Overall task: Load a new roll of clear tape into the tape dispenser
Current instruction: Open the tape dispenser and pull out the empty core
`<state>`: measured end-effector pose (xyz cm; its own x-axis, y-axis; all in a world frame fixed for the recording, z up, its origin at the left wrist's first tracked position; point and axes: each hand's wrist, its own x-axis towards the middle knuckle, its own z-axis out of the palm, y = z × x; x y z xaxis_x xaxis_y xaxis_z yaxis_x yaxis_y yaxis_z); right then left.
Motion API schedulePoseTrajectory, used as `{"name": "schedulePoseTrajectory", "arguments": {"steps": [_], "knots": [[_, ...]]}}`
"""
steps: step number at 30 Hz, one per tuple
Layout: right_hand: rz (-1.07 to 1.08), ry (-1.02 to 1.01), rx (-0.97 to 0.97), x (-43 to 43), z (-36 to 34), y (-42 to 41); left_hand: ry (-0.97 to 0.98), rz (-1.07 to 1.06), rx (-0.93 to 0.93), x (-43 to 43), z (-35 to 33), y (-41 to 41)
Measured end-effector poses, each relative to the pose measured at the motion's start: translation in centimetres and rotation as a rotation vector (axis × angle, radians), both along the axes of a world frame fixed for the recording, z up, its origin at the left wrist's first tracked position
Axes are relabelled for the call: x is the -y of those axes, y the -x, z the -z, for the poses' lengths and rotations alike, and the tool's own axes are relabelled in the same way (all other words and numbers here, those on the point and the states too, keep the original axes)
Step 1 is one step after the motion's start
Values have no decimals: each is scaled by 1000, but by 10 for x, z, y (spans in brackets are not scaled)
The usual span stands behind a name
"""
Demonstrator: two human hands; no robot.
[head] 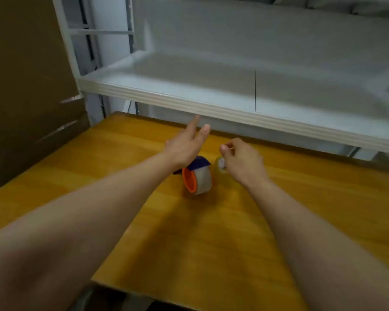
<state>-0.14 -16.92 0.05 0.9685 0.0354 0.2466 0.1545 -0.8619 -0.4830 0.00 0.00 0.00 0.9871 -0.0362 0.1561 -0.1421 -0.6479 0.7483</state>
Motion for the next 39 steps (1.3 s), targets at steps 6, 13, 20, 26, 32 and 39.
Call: {"name": "schedulePoseTrajectory", "arguments": {"steps": [6, 13, 20, 26, 32, 39], "knots": [[50, -276, -54, -10, 19, 21, 143, -163, 208, -9, 26, 39], [50, -577, -100, -19, 40, 22, 294, -320, 504, -2, 68, 38], [-37, -529, -88, -33, 38, 31, 312, -260, 646, -13, 87, 35], [-38, -498, -118, -32, 50, 36, 371, -310, 634, -21, 84, 27], [-25, -934, -274, -34, 54, 32, 389, -247, 655, -14, 80, 32], [-196, -1534, -378, -25, 52, 28, 309, -171, 698, -7, 78, 42]]}}
